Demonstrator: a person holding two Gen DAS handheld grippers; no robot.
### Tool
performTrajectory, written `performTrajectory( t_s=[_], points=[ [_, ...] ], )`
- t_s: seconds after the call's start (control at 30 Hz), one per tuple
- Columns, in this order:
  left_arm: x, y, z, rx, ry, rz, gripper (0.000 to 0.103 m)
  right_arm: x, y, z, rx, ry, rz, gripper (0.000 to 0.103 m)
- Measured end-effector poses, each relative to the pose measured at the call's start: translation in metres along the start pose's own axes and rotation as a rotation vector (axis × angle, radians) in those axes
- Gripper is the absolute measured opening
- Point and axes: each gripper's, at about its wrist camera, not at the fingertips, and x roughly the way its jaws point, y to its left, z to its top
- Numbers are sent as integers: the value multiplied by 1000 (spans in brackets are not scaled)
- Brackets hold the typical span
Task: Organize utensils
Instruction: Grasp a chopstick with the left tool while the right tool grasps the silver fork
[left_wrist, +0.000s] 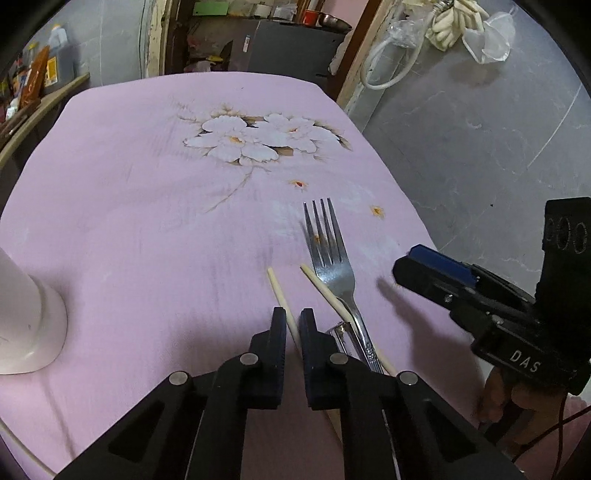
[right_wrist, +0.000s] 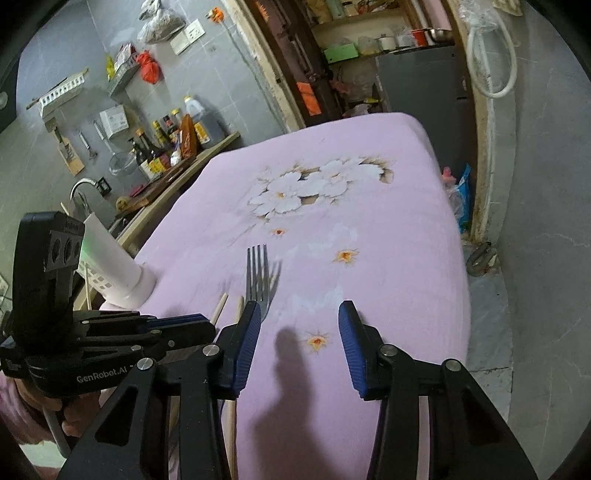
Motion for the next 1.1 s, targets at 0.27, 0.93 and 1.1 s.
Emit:
performTrajectory(
  t_s=[0.27,0.93,1.1],
  points=[
    [-9,17,-2,-75,14,20,7,22,9,21,-58,67,37,34],
    [7,27,16,-96,183,-80,8,34,21,34,-123,150,89,8],
    [10,25,20,-122,210,-107,17,22,15,29,-81,135,63,7]
  ],
)
